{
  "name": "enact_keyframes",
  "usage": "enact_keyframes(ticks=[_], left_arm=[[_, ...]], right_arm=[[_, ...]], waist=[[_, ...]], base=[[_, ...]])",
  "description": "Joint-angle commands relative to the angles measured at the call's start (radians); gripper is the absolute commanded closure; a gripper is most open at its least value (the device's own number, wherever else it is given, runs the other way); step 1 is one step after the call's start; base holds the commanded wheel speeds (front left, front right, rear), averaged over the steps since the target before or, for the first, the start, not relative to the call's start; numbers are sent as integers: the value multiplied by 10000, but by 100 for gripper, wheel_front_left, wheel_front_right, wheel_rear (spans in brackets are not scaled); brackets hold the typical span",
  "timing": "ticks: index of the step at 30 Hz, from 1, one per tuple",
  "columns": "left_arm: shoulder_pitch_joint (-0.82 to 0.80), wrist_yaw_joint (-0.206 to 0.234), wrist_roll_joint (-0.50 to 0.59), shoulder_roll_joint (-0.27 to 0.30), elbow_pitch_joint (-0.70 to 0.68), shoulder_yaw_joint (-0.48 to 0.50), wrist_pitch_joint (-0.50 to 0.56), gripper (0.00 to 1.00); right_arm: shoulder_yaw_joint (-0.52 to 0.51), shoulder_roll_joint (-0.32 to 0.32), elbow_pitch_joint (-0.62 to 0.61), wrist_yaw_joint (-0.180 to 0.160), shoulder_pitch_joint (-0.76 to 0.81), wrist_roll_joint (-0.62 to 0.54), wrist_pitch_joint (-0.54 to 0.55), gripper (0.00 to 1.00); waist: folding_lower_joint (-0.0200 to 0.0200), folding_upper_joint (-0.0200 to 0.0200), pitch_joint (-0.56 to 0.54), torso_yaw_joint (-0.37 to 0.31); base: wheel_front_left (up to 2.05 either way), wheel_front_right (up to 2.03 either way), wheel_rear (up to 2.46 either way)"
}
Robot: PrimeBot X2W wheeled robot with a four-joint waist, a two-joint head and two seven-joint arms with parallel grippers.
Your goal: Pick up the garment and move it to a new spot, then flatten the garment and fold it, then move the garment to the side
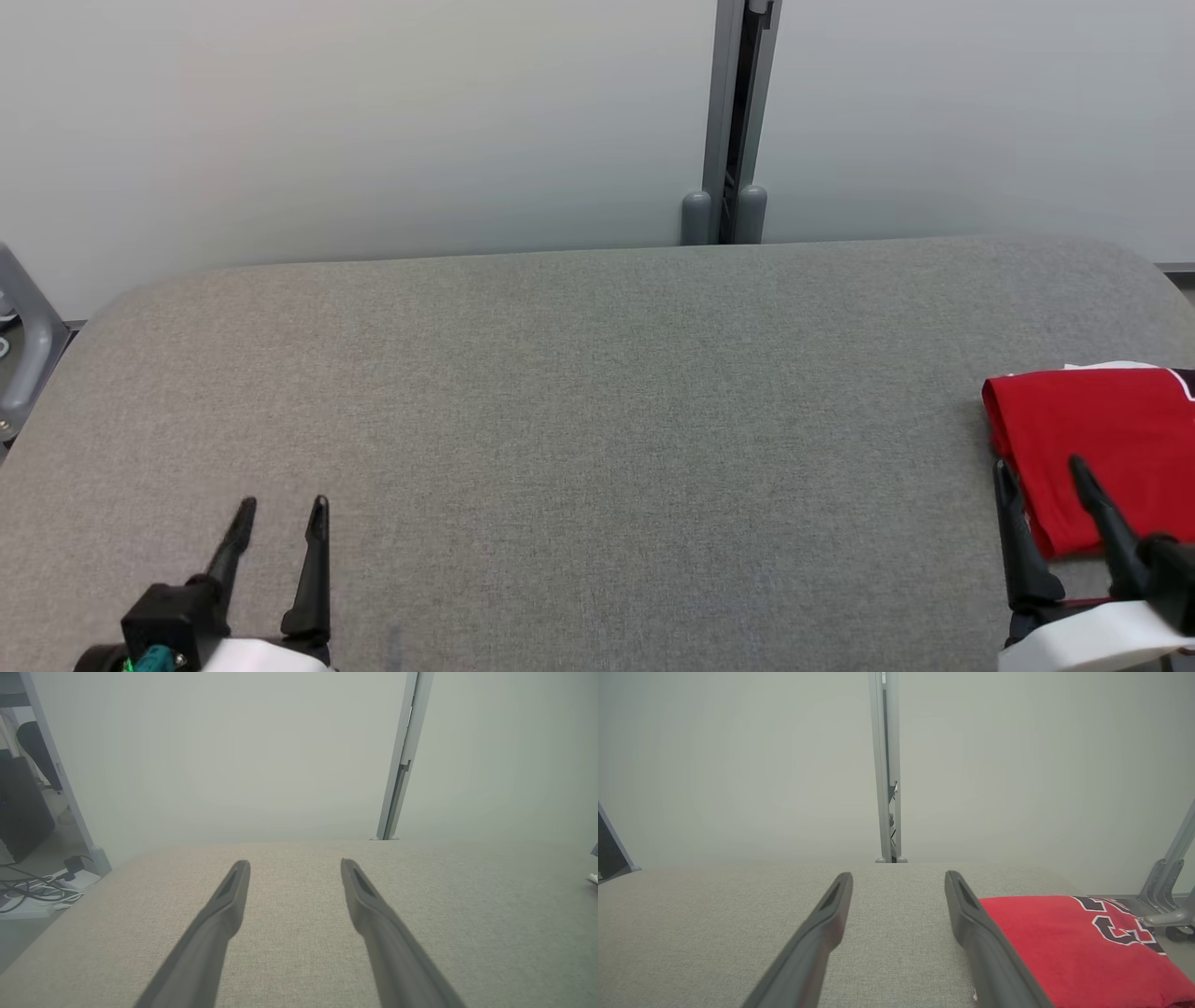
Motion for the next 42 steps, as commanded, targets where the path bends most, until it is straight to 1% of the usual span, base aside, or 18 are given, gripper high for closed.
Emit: enact_keyframes(ticks=[1, 4, 15, 31, 32, 33, 42], left_arm=[[10, -1, -3, -16, 27, -2, 3, 100], [107, -27, -138, -152, 259, -11, 47, 100], [-272, -316, -2071, -366, 501, 202, 319, 100], [-726, -674, -4458, -632, 776, 446, 632, 100], [-779, -718, -4735, -663, 809, 476, 670, 100], [-779, -718, -4735, -663, 809, 476, 670, 100], [-991, -890, -5877, -792, 945, 595, 827, 100]], right_arm=[[6, 6, 36, 0, 1, 7, -2, 100], [-10, 81, 317, 2, -6, 145, 42, 100], [-223, 64, 804, 1, -421, 2313, 459, 100], [-442, 41, 1378, 1, -902, 4988, 926, 100], [-471, 38, 1445, 1, -962, 5293, 978, 100], [-471, 38, 1445, 1, -962, 5293, 978, 100], [-581, 27, 1735, 0, -1204, 6568, 1222, 100]], waist=[[0, -1, 1, 1], [0, -1, 4, -2], [0, -1, 53, -44], [0, -1, 124, -106], [0, -1, 133, -114], [0, -1, 133, -114], [0, -1, 173, -148]], base=[[0, 0, 0], [0, 0, 0], [0, 0, 0], [0, 0, 0], [0, 0, 0], [0, 0, 0], [0, 0, 0]])
